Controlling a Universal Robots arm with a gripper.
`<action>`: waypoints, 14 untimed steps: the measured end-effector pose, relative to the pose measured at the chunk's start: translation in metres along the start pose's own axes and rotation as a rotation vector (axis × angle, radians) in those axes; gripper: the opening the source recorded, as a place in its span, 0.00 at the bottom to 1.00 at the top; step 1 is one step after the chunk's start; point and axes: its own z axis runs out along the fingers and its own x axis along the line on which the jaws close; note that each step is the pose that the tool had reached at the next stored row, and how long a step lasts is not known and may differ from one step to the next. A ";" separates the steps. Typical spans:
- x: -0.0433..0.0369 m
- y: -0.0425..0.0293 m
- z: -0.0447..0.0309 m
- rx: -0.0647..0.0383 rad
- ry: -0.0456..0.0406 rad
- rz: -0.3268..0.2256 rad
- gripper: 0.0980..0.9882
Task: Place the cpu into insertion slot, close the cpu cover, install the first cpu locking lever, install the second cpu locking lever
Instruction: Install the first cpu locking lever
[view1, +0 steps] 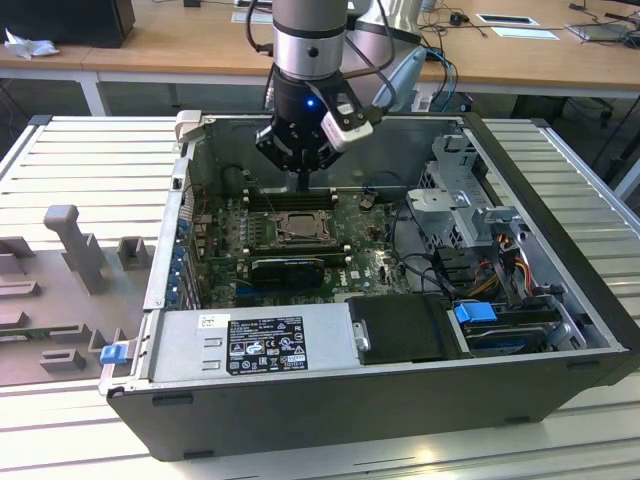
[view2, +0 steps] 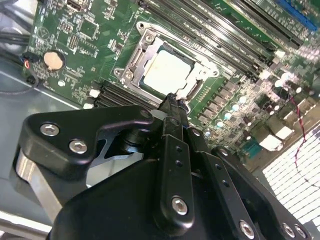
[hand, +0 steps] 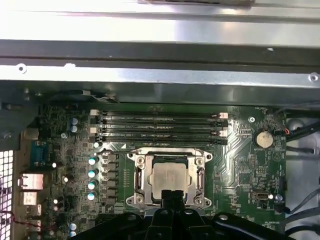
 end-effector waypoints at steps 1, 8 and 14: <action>0.0000 0.0000 0.0000 0.000 0.0003 -0.012 0.01; -0.0001 0.0000 0.0001 -0.001 0.0032 -0.103 0.01; 0.0143 0.0006 0.0012 -0.001 -0.0057 -0.138 0.01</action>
